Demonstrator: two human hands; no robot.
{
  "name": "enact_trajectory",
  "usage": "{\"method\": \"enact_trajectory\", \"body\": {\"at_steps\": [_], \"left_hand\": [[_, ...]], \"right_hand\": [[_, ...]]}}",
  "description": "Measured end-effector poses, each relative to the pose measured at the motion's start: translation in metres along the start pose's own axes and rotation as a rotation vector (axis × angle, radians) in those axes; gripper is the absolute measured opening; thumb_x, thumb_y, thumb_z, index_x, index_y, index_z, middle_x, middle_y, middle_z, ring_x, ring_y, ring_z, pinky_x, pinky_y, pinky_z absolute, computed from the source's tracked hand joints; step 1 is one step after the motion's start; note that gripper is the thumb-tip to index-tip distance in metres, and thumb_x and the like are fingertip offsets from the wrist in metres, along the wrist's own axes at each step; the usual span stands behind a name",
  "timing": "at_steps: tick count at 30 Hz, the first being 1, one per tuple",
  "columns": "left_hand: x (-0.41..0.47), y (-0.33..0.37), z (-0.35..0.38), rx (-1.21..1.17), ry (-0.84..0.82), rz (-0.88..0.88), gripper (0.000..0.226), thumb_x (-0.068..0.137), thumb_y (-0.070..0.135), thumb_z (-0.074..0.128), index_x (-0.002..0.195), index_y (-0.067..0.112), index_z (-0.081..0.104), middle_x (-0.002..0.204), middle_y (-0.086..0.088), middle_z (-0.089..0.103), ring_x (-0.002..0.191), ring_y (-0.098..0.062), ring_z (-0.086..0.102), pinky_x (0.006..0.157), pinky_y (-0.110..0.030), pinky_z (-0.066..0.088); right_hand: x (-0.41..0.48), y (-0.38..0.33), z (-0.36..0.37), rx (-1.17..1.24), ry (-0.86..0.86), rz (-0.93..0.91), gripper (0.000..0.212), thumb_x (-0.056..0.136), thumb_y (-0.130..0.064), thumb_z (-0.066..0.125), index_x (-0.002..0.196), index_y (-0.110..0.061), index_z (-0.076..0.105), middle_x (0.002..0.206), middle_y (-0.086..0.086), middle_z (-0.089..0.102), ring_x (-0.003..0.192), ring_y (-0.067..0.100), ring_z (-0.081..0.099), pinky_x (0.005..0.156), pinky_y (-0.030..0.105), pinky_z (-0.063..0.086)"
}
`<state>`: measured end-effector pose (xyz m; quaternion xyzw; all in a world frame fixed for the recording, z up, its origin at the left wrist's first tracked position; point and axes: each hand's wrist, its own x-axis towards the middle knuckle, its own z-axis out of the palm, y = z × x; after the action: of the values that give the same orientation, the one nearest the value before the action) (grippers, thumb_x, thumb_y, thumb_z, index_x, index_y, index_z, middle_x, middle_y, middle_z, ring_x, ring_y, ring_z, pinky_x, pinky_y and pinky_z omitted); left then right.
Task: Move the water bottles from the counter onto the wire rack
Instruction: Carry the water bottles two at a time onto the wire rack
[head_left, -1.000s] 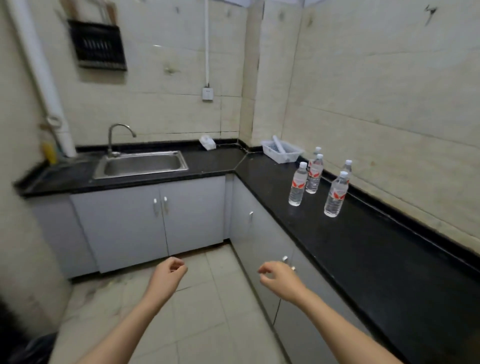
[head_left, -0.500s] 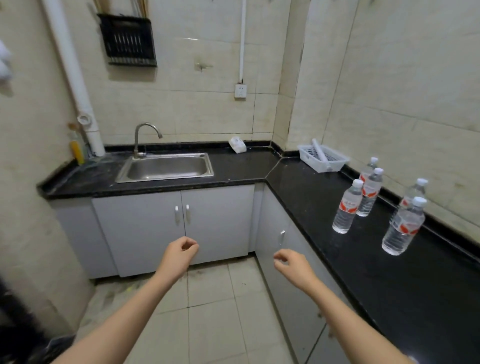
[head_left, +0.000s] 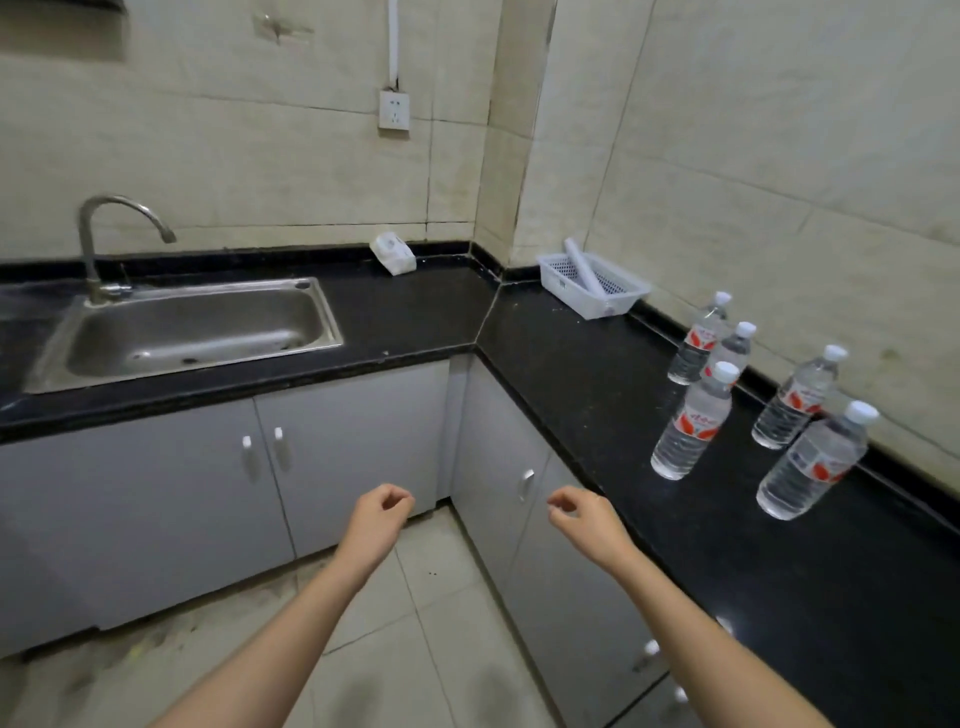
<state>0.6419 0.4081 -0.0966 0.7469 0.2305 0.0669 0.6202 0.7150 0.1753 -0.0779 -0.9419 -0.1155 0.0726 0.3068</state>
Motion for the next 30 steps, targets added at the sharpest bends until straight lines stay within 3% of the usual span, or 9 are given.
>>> {"method": "enact_trajectory", "body": {"at_steps": [4, 10, 13, 16, 21, 23, 27, 30], "left_hand": [[0.071, 0.013, -0.004, 0.03, -0.135, 0.029, 0.029, 0.086, 0.002, 0.051, 0.062, 0.019, 0.053, 0.065, 0.002, 0.053, 0.075, -0.021, 0.051, 0.056, -0.021, 0.036], [0.15, 0.02, 0.003, 0.056, -0.253, 0.071, 0.013, 0.085, -0.003, 0.051, 0.078, 0.005, 0.058, 0.065, 0.0, 0.052, 0.076, -0.02, 0.049, 0.059, -0.012, 0.039], [0.166, 0.011, 0.027, 0.076, -0.356, 0.04, 0.026, 0.084, -0.002, 0.052, 0.064, 0.014, 0.056, 0.061, 0.001, 0.051, 0.071, -0.02, 0.047, 0.054, -0.008, 0.037], [0.181, 0.011, 0.059, 0.125, -0.453, 0.043, 0.029, 0.084, 0.001, 0.053, 0.062, 0.02, 0.055, 0.064, 0.0, 0.054, 0.068, -0.019, 0.049, 0.057, -0.01, 0.038], [0.211, 0.033, 0.107, 0.16, -0.57, 0.061, 0.01, 0.085, 0.003, 0.051, 0.08, 0.007, 0.059, 0.067, 0.002, 0.053, 0.072, -0.017, 0.049, 0.072, -0.025, 0.038], [0.226, 0.042, 0.122, 0.179, -0.604, 0.083, 0.015, 0.085, 0.002, 0.052, 0.075, 0.011, 0.058, 0.067, 0.003, 0.053, 0.071, -0.014, 0.049, 0.075, -0.025, 0.037], [0.276, 0.068, 0.155, 0.224, -0.625, 0.158, 0.024, 0.085, 0.001, 0.053, 0.069, 0.018, 0.055, 0.067, 0.004, 0.054, 0.067, -0.01, 0.05, 0.06, -0.01, 0.041], [0.32, 0.089, 0.19, 0.271, -0.61, 0.185, 0.025, 0.084, 0.0, 0.054, 0.067, 0.018, 0.056, 0.065, 0.004, 0.054, 0.068, -0.014, 0.049, 0.058, -0.006, 0.039]], "right_hand": [[0.034, -0.01, -0.003, 0.018, 0.087, 0.167, 0.023, 0.085, -0.012, 0.055, 0.104, -0.005, 0.066, 0.111, 0.012, 0.068, 0.103, 0.023, 0.061, 0.086, 0.026, 0.042], [0.048, -0.005, 0.003, 0.017, 0.149, 0.387, 0.024, 0.085, -0.013, 0.056, 0.106, -0.007, 0.065, 0.11, 0.008, 0.067, 0.105, 0.022, 0.06, 0.082, 0.022, 0.039], [0.044, 0.008, 0.004, 0.042, 0.186, 0.491, 0.024, 0.084, -0.011, 0.057, 0.106, -0.005, 0.065, 0.11, 0.011, 0.067, 0.104, 0.024, 0.061, 0.085, 0.026, 0.042], [0.053, 0.024, -0.005, 0.064, 0.28, 0.593, 0.029, 0.083, -0.012, 0.058, 0.111, -0.007, 0.062, 0.113, 0.01, 0.067, 0.106, 0.023, 0.061, 0.088, 0.028, 0.043], [0.083, 0.059, -0.025, 0.208, 0.489, 0.718, 0.04, 0.081, -0.016, 0.064, 0.119, -0.006, 0.055, 0.119, 0.014, 0.063, 0.11, 0.026, 0.057, 0.092, 0.033, 0.042], [0.096, 0.076, -0.037, 0.315, 0.575, 0.769, 0.051, 0.08, -0.016, 0.068, 0.126, -0.004, 0.047, 0.125, 0.017, 0.056, 0.115, 0.029, 0.053, 0.096, 0.037, 0.041], [0.136, 0.114, -0.067, 0.522, 0.749, 0.726, 0.083, 0.069, -0.003, 0.077, 0.137, -0.005, 0.029, 0.135, 0.019, 0.044, 0.121, 0.029, 0.047, 0.102, 0.041, 0.039], [0.169, 0.139, -0.09, 0.629, 0.803, 0.635, 0.08, 0.062, 0.013, 0.075, 0.129, -0.006, 0.036, 0.123, 0.015, 0.051, 0.106, 0.022, 0.053, 0.093, 0.031, 0.043]]}}
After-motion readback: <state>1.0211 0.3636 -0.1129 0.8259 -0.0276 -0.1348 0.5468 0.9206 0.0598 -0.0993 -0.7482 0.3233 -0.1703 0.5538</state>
